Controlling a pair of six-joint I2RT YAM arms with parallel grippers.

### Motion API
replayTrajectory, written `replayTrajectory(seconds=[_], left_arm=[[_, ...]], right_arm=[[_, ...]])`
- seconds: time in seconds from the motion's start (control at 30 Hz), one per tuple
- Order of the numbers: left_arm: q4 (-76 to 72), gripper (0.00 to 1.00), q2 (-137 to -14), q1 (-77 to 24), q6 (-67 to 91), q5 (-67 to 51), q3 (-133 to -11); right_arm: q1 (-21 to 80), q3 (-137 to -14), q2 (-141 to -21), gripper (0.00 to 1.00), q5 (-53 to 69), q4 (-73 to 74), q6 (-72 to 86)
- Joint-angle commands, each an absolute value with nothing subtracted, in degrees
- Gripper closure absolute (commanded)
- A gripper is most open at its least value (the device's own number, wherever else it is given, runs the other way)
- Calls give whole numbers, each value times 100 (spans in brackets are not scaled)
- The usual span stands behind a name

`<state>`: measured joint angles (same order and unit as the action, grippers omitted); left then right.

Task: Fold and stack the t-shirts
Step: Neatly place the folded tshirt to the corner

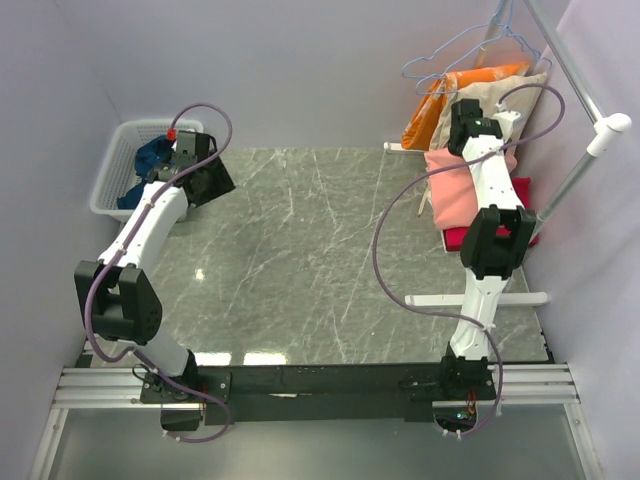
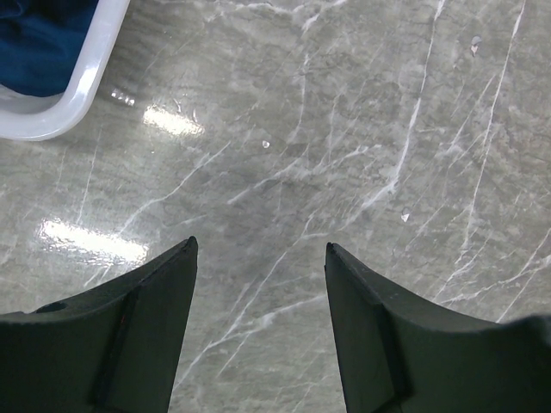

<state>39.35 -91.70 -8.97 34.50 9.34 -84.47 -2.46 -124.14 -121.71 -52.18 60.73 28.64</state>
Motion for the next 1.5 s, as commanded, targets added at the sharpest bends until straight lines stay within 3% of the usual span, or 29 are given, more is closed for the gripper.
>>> replayTrajectory(seconds=[0.0, 0.33, 0.73, 0.83, 0.87, 0.93, 0.97, 1.0, 1.07, 1.47], left_arm=[[4008, 34, -9220, -879, 3366, 1037, -8684], [4096, 34, -9422, -888, 3349, 958, -8877], [4148, 34, -9528, -888, 3349, 923, -8947], [4131, 34, -9510, -879, 3357, 897, -8938], [4140, 34, -9510, -888, 3366, 879, -8938], [4140, 34, -9510, -888, 3384, 818, -8947], [4140, 34, -9501, -888, 3392, 809, -8930], [4140, 34, -9475, -888, 3384, 791, -8912], [4087, 34, -9440, -888, 3384, 756, -8851], [3815, 34, -9229, -888, 3384, 562, -8534]], right_arm=[[-343, -12578, -12427, 100, -6134, 6925, 3813], [-905, -12471, -12718, 100, -6530, 7269, 4632], [-1424, -12401, -12946, 100, -6470, 6338, 3807], [-1424, -12375, -13052, 86, -6093, 6345, 3779], [-1424, -12323, -13034, 69, -6013, 6302, 3779], [-1406, -12244, -12930, 52, -5950, 6232, 3805], [-1406, -12208, -12885, 38, -5933, 6214, 3797], [-1406, -12217, -12850, 34, -5950, 6223, 3788], [-1406, -12322, -12727, 29, -5985, 6267, 3823], [-853, -12279, -11866, 27, -6460, 6100, 3604]])
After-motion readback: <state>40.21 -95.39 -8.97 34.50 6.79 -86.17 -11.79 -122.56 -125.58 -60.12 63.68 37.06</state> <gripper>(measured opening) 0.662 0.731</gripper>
